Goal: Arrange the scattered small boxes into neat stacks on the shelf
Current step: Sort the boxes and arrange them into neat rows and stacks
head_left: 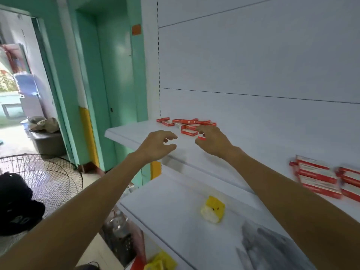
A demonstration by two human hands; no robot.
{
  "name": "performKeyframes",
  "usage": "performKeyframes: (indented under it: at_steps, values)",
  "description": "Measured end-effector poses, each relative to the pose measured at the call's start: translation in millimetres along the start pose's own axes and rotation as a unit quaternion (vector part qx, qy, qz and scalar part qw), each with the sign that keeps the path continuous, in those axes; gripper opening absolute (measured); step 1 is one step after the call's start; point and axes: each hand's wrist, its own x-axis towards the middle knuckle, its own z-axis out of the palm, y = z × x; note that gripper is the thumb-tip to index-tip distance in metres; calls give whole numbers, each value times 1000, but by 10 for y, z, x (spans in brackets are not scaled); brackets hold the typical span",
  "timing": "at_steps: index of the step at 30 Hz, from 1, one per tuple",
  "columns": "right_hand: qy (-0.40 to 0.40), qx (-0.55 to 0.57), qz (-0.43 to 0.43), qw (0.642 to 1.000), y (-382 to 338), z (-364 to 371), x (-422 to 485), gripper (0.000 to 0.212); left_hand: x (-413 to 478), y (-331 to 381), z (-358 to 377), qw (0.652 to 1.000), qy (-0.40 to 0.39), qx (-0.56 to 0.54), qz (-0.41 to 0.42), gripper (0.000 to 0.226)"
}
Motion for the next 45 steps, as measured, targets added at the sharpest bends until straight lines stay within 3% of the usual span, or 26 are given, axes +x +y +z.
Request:
performKeyframes:
  at_steps: [13, 20, 25, 35, 41, 45]
  values:
    - [-3, -38, 21, 999, 41, 702, 1304, 36, 1099, -1132, 2, 1000, -21, -8, 22, 29]
    - [4, 12, 74, 997, 262, 846, 2211, 36, 1868, -1655, 55, 999, -21, -30, 19, 27]
    - [9, -54, 56, 997, 318, 1025, 2614, 38, 2336, -2027, 87, 999, -20, -47, 1, 30]
    - [1, -76, 173, 982, 403, 1271, 3172, 42, 3220, -2545, 259, 992, -110, -34, 60, 45]
    - [-72, -207, 238, 946, 289, 1488, 3315, 61, 3536, -2681, 351, 975, -189, -24, 112, 60]
    - [-100, -232, 256, 933, 242, 1562, 3362, 57, 3587, -2739, 469, 960, -226, 13, 165, 49]
